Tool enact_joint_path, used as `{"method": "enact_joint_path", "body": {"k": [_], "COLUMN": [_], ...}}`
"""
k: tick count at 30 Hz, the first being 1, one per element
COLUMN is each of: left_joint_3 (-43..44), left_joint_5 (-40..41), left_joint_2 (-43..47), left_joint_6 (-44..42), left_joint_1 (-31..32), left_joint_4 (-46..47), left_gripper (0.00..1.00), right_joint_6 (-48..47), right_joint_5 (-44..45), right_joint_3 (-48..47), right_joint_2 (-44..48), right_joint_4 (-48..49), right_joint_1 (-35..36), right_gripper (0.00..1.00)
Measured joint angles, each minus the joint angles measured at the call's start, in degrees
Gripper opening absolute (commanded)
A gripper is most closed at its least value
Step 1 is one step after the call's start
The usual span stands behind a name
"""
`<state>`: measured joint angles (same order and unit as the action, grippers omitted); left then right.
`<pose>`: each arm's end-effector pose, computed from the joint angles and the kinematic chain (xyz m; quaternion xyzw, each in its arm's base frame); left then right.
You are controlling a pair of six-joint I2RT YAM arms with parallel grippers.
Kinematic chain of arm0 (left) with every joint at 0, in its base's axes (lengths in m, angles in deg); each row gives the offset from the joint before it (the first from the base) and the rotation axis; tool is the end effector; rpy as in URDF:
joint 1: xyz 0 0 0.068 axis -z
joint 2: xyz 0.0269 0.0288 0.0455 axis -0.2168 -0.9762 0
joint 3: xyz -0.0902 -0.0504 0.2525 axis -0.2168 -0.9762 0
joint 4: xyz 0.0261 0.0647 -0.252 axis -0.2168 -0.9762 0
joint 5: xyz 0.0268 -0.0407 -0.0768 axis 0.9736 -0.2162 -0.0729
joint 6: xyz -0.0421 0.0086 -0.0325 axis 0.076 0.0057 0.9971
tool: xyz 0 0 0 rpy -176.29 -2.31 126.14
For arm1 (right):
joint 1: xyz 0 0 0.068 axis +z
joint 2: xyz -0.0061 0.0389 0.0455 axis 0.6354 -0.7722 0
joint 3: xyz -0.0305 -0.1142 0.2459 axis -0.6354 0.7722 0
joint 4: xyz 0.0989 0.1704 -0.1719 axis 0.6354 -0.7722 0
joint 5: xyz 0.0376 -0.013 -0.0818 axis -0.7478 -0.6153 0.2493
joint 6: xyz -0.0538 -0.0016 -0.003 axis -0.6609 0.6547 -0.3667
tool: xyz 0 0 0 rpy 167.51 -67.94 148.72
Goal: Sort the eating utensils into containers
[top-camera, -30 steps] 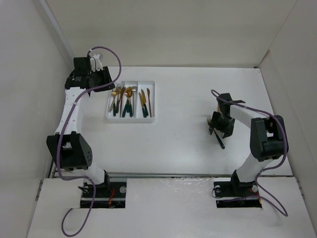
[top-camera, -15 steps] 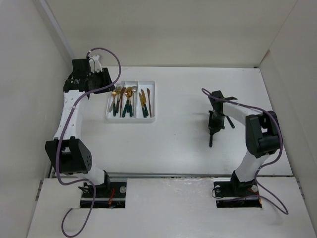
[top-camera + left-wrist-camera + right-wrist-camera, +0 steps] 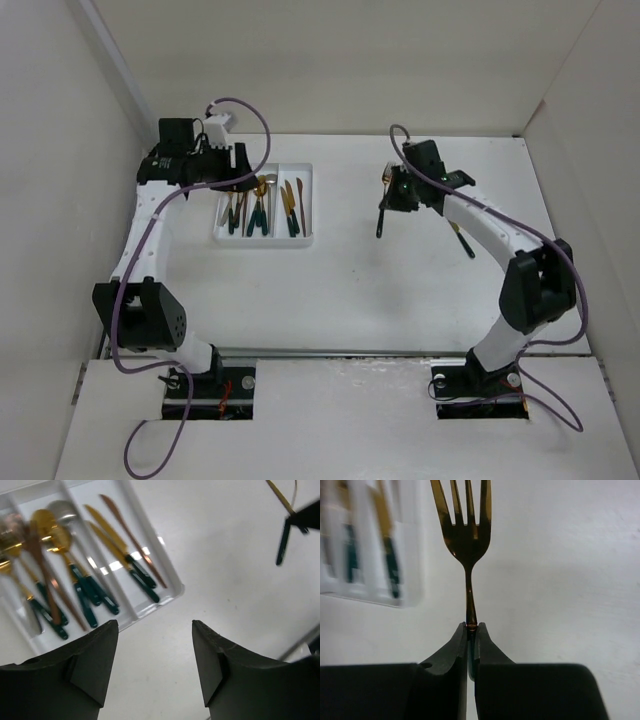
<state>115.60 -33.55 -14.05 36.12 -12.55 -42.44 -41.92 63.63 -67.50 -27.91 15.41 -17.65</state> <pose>0.3356 -0.0200 0.3795 0.1760 0.8396 -0.2451 0.4517 0.3457 0.1409 0.2778 0.0344 0.9369 0.1751 0.3007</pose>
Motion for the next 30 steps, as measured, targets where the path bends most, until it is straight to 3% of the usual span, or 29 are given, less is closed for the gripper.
{"method": "enact_joint_path", "body": {"k": [5,10,22,24,25,26,27,30], "left_joint_3": [0.1,1.9,4.6,4.6,4.6,4.6,4.6,4.6], "left_joint_5": [-6.0,-10.4,-13.6,-13.4,-13.3,-13.3,-13.2,-13.3], "left_joint_2": [-0.2,-2.0,-8.4,-9.1,-9.6,-9.7,-10.0,-10.6], "left_joint_6": [-6.6,-7.9,-4.6,-4.0,-3.7,-3.6,-3.3,-1.5], "left_joint_1": [8.0,15.7,17.6,17.8,17.9,18.0,18.0,18.1], "left_joint_4": [-1.9,-2.0,1.3,2.0,2.4,2.6,2.8,3.4], "left_gripper": [0.63,0.66,0.68,0.65,0.55,0.55,0.36,0.08], "right_joint_6": [7.0,11.7,16.6,17.1,17.3,17.4,17.5,17.5], "right_joint_5": [-2.9,-6.0,-10.6,-11.2,-11.4,-11.6,-11.7,-12.2], "right_joint_3": [-4.3,-9.4,-11.9,-12.0,-12.3,-12.5,-12.9,-13.8], "right_joint_2": [3.9,3.0,-3.0,-3.6,-3.9,-4.1,-4.4,-4.8], "right_joint_4": [10.8,16.6,19.0,19.1,19.0,19.1,19.1,19.2], "right_joint_1": [4.7,9.2,12.3,12.6,12.7,12.8,12.9,13.0], "right_gripper": [0.0,0.0,0.0,0.0,0.0,0.0,0.0,0.0]}}
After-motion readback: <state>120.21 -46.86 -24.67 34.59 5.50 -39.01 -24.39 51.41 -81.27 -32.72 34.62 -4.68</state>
